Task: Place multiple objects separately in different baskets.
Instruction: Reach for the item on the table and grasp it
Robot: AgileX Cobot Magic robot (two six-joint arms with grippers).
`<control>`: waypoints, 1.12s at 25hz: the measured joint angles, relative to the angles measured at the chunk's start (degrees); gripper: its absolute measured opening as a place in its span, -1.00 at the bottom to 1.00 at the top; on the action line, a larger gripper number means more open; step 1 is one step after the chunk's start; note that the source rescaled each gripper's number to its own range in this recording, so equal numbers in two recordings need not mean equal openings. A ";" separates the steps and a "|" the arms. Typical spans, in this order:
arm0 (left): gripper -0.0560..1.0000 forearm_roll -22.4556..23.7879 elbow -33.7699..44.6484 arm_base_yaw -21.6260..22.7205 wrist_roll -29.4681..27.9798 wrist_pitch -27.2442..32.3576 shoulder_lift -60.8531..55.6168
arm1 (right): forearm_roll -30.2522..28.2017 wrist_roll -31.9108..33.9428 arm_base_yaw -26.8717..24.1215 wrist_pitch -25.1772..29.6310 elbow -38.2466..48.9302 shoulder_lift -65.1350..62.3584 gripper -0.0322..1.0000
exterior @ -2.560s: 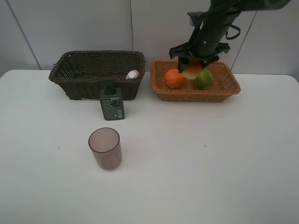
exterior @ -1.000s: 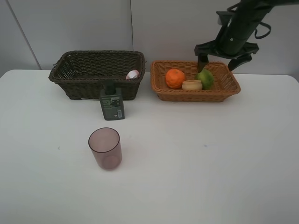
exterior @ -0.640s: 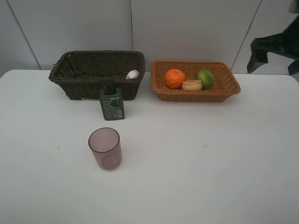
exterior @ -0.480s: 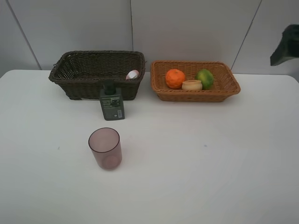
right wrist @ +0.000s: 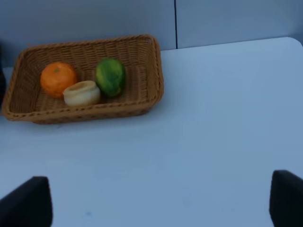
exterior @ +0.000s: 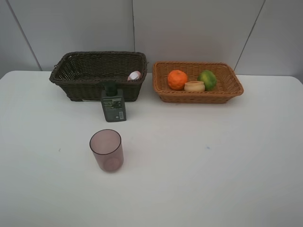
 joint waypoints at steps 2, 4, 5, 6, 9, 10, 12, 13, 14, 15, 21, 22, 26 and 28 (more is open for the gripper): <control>0.93 0.00 0.00 0.00 0.00 0.00 0.00 | 1.47 0.00 0.00 0.56 2.18 -6.34 0.99; 0.93 0.00 0.00 0.00 0.00 0.00 0.00 | 3.40 0.00 0.00 0.78 4.26 -10.61 1.00; 0.93 0.00 0.00 0.00 0.00 0.00 0.00 | 4.51 0.00 0.00 0.94 5.20 -13.23 1.00; 0.93 0.00 0.00 0.00 0.00 0.00 0.00 | 5.02 0.00 0.00 1.00 6.00 -14.97 1.00; 0.93 0.00 0.00 0.00 0.00 0.00 0.00 | 5.61 0.00 0.00 1.00 9.43 -20.09 1.00; 0.93 0.00 0.00 0.00 0.00 0.00 0.00 | 5.62 0.00 0.00 1.06 10.88 -21.63 1.00; 0.93 0.00 0.00 0.00 0.00 0.00 0.00 | 5.68 0.00 0.00 1.21 13.84 -24.08 1.00; 0.93 0.00 0.00 0.00 0.00 0.00 0.00 | 5.72 0.00 0.00 1.49 14.87 -24.97 1.00; 0.93 0.00 0.00 0.00 0.00 0.00 0.00 | 5.72 0.00 0.00 1.82 15.69 -25.38 1.00; 0.93 0.00 0.00 0.00 0.00 0.00 0.00 | 5.72 -0.28 0.00 2.11 16.22 -25.46 1.00; 0.93 0.00 0.00 0.00 0.00 0.00 0.00 | 5.35 -5.75 0.00 2.28 16.50 -25.51 1.00; 0.93 0.00 0.00 0.00 0.00 0.00 0.00 | 5.42 -7.00 0.00 2.28 16.50 -25.51 1.00; 0.93 0.00 0.00 0.00 0.00 0.00 0.00 | 5.93 -9.15 -0.34 2.28 16.50 -25.51 1.00; 0.93 0.00 0.00 0.00 0.00 0.00 0.00 | 5.93 -9.21 -1.99 2.28 16.50 -25.51 1.00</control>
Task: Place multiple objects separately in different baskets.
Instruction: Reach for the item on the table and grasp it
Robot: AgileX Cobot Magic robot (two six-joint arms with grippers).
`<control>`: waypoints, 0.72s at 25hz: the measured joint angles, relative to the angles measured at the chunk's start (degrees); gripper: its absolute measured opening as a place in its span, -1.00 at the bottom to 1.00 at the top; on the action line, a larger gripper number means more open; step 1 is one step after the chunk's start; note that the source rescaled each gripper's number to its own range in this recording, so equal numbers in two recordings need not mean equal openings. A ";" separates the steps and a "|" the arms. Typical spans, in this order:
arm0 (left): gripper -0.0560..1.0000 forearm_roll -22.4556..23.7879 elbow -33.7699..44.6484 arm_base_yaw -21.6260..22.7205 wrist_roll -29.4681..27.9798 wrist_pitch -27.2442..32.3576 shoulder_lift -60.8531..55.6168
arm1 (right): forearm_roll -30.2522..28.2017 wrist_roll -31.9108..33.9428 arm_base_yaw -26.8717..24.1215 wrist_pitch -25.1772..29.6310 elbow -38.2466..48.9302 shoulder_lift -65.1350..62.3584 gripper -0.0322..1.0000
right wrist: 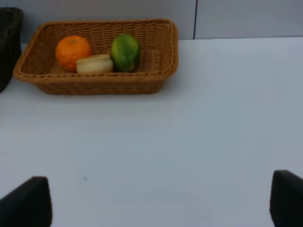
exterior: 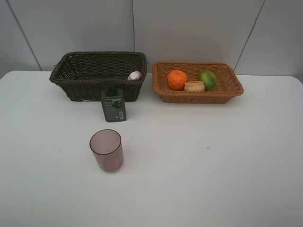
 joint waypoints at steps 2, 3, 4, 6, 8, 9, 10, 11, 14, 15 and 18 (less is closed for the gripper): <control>0.93 0.00 0.00 0.00 0.00 0.00 0.00 | 0.00 -0.11 -1.48 0.00 0.00 0.00 1.00; 0.93 0.00 0.00 0.00 0.00 0.00 0.00 | 0.00 -0.17 -1.80 0.00 0.00 0.00 1.00; 0.93 0.00 0.00 0.00 0.00 0.00 0.00 | 0.02 -0.17 -1.95 0.00 0.00 0.00 1.00; 0.93 0.00 0.00 0.00 0.00 0.00 0.00 | 0.02 -0.17 -2.07 0.00 0.00 0.00 1.00; 0.93 0.00 0.00 0.00 0.00 0.00 0.00 | 0.06 -0.17 -2.07 0.00 0.00 0.00 1.00; 0.93 0.00 0.00 0.00 0.00 0.00 0.00 | 0.18 -0.17 -2.07 0.00 0.00 0.00 1.00; 0.93 0.00 0.00 0.00 0.00 0.00 0.00 | 0.25 -0.17 -2.07 0.00 0.00 0.00 1.00; 0.93 0.00 0.00 0.00 0.00 0.00 0.00 | 0.30 -0.17 -2.07 0.00 0.00 0.00 1.00; 0.93 0.00 0.00 0.00 0.00 0.00 0.00 | 0.30 -0.17 -2.07 0.00 0.00 0.00 1.00; 0.93 0.00 0.00 0.00 0.00 0.00 0.00 | 0.30 -0.17 -2.07 0.00 0.00 0.00 1.00; 0.93 0.00 0.00 0.00 0.00 0.00 0.00 | 0.30 -0.17 -2.07 0.00 0.00 0.00 1.00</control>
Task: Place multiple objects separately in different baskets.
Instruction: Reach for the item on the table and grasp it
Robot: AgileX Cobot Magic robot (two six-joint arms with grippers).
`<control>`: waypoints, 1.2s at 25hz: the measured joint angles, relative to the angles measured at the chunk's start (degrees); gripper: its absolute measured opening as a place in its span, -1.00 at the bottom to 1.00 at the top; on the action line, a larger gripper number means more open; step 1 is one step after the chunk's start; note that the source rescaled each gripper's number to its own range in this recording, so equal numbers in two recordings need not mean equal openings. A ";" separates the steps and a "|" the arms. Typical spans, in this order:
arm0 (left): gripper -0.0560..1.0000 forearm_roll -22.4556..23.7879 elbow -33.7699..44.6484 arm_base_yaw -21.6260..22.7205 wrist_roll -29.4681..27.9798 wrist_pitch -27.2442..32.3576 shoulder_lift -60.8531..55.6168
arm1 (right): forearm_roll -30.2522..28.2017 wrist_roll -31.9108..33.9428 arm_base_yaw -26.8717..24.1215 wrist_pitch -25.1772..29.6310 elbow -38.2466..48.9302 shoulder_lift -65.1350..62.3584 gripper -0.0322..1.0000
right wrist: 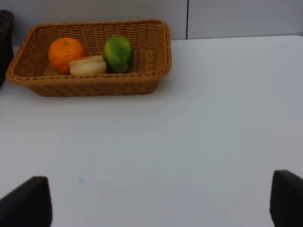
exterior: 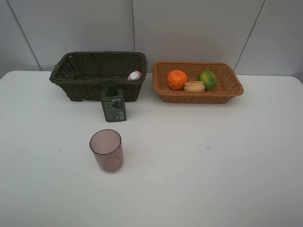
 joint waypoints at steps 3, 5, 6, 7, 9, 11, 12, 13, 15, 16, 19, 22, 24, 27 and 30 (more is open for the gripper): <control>0.93 0.00 0.00 0.00 0.00 0.00 0.00 | 0.00 0.00 0.00 0.00 0.00 0.00 1.00; 0.93 0.00 0.00 0.00 0.00 0.00 0.00 | 0.00 0.00 0.00 0.00 0.00 0.00 1.00; 0.93 0.00 0.00 0.00 0.00 0.00 0.00 | 0.00 0.00 0.00 0.00 0.00 0.00 1.00; 0.93 0.00 0.00 0.00 0.00 0.00 0.00 | 0.00 0.00 0.00 0.00 0.00 0.00 1.00; 0.93 0.00 0.00 0.00 0.00 0.00 0.00 | 0.00 0.00 0.00 0.00 0.00 0.00 1.00; 0.93 0.00 0.00 0.00 0.00 0.00 0.00 | 0.00 0.00 0.00 0.00 0.00 0.00 1.00; 0.93 0.00 0.00 0.00 0.00 0.00 0.00 | 0.00 0.00 0.00 0.00 0.00 0.00 1.00; 0.93 0.00 0.00 0.00 0.00 0.00 0.00 | 0.00 0.00 0.00 0.00 0.00 0.00 1.00; 0.93 0.00 0.00 0.00 0.00 0.00 0.00 | 0.00 0.00 0.00 0.00 0.00 0.00 1.00; 0.93 0.00 0.00 0.00 0.00 0.00 0.00 | 0.00 0.00 0.00 0.00 0.00 0.00 1.00; 0.93 0.00 0.00 0.00 0.00 0.00 0.00 | 0.00 0.00 0.00 0.00 0.00 0.00 1.00; 0.93 0.00 0.00 0.00 0.00 0.00 0.00 | 0.00 0.00 0.00 0.00 0.00 0.00 1.00; 0.93 0.00 0.00 0.00 0.00 0.00 0.00 | 0.00 0.00 0.00 0.00 0.00 0.00 1.00; 0.93 0.00 0.00 0.00 0.00 0.00 0.00 | 0.06 0.00 0.00 0.00 0.00 0.00 1.00; 0.93 0.00 0.00 0.00 0.00 0.00 0.00 | 0.06 0.00 0.00 0.00 0.00 0.00 1.00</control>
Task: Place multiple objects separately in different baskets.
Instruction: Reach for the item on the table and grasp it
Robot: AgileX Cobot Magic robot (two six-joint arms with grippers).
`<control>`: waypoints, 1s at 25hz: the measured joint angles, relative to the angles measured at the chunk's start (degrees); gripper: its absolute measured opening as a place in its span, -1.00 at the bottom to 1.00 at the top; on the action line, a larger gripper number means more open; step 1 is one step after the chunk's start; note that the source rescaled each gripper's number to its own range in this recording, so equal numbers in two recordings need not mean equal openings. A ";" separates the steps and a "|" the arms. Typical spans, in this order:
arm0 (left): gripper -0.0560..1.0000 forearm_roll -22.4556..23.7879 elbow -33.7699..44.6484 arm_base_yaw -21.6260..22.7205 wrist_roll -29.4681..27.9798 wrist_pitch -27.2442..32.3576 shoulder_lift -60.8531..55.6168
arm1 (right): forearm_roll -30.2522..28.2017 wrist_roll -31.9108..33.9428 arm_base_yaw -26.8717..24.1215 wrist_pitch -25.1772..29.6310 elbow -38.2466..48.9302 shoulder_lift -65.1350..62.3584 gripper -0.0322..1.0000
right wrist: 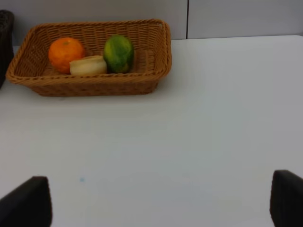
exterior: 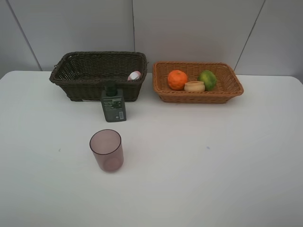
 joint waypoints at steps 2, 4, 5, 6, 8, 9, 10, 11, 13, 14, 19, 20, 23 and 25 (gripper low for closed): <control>0.93 0.00 0.00 0.00 0.00 0.00 0.00 | 0.00 0.00 0.00 0.00 0.00 0.00 1.00; 0.93 -0.17 0.00 0.00 0.00 -0.19 0.88 | 0.00 0.00 0.00 0.00 0.00 0.00 1.00; 0.93 -0.17 -0.27 0.00 0.00 -0.47 1.91 | 0.00 0.00 0.00 0.00 0.00 0.00 1.00; 0.93 -0.17 -0.72 0.00 0.00 -1.47 3.60 | 0.00 0.00 0.00 0.00 0.00 0.00 1.00; 0.93 -0.17 -2.22 0.00 0.00 -4.71 7.64 | 0.00 0.00 0.00 0.00 0.00 0.00 1.00; 0.93 -0.17 -3.27 0.00 0.00 -6.63 10.26 | 0.00 0.00 0.00 0.00 0.00 0.00 1.00; 0.93 -0.17 -4.41 0.00 0.00 -8.42 13.10 | 0.00 0.00 0.00 0.00 0.00 0.00 1.00; 0.93 -0.17 -5.35 0.00 0.00 -9.91 16.12 | 0.00 0.00 0.00 0.00 0.00 0.00 1.00; 0.93 -0.17 -7.55 0.00 0.00 -11.89 21.95 | 0.00 0.00 0.00 0.00 0.00 0.00 1.00; 0.93 -0.17 -8.45 0.00 0.00 -12.69 25.14 | 0.00 0.00 0.00 0.00 0.00 0.00 1.00; 0.93 -0.17 -14.70 0.00 0.00 -15.00 40.37 | 0.00 0.00 0.00 0.00 0.00 0.00 1.00; 0.93 -0.17 -16.06 0.00 0.00 -15.12 43.48 | 0.00 0.00 0.00 0.00 0.00 0.00 1.00; 0.93 -0.17 -18.98 -0.54 0.00 -15.27 51.27 | 0.00 0.00 0.00 0.00 0.00 0.00 1.00; 0.93 0.01 -20.46 -2.62 0.00 -15.21 56.08 | 0.00 0.00 0.00 0.00 0.00 0.00 1.00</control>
